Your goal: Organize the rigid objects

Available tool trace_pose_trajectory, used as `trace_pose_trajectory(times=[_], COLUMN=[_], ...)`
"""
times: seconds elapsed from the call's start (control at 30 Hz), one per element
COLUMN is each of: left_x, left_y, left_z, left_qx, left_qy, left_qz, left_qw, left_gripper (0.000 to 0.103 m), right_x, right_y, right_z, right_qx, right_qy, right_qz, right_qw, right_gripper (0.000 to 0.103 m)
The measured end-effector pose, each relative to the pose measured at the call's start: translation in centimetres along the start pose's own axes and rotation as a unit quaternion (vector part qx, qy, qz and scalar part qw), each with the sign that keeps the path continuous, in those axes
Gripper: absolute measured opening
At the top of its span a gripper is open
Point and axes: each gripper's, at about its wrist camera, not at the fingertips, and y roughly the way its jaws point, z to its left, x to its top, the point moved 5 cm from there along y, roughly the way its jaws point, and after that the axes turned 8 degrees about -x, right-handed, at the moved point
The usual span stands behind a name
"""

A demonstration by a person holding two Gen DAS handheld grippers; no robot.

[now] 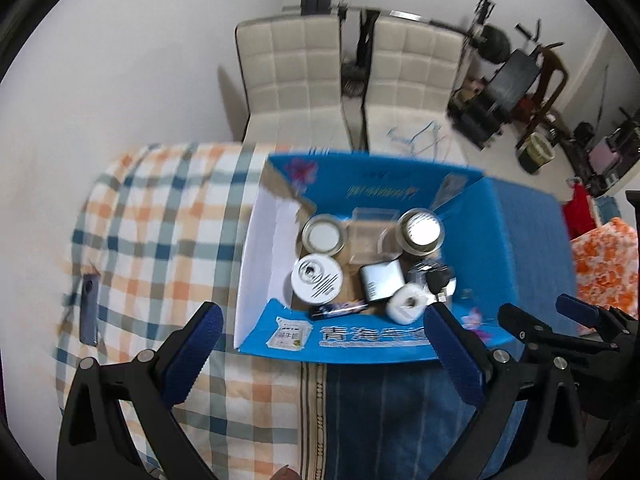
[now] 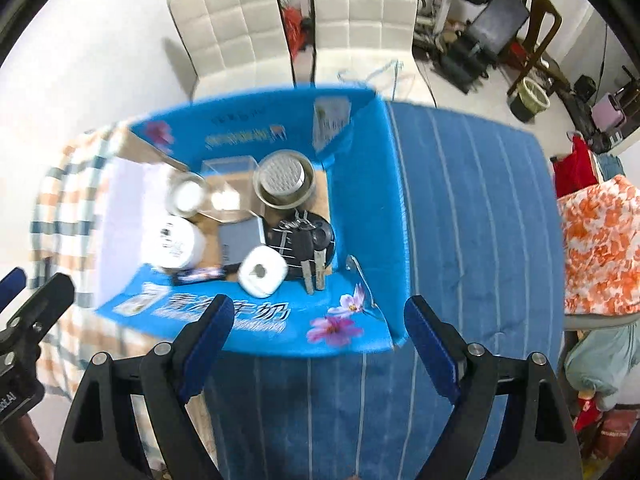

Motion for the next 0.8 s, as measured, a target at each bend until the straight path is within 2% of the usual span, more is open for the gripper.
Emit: trace_pose_trajectory(times=[0.23, 0.37, 0.5, 0.63, 0.8], left_x=[0.9, 1.0, 0.8, 0.4, 0.2], left_y=[-8.9, -12.3, -15.2, -16.6, -16.8], left_z=[-2.1, -2.9, -3.5, -3.6, -3.6], left_qx=[-0.017, -0.022, -0.019, -0.017, -0.014], left_qy=[0.007, 0.011, 0.015, 0.014, 0.013], left_qz=[-0.065, -0.093, -0.118, -0.13, -0.133], left_qw=[0.9977, 0.9954, 0.9927, 0.9912, 0.991], left_gripper=[0.103, 0.103, 0.103, 0.103, 0.103], right_x=[-0.9, -1.6, -2.3, -2.8, -3.4], right_y=[-11.5, -18.1, -22.8, -25.8, -26.6], right_z=[-2.0, -2.9, -3.4, -3.7, -3.8], right_qx=[0.022, 0.024, 0.026, 0.028, 0.028], right_qy=[0.009, 0.01, 0.001, 0.0, 0.001], right_qz=[-0.087, -0.14, -0.173, -0.189, -0.191], right_qw=[0.996, 0.99, 0.985, 0.981, 0.981], right_gripper=[0.089, 0.089, 0.089, 0.089, 0.089])
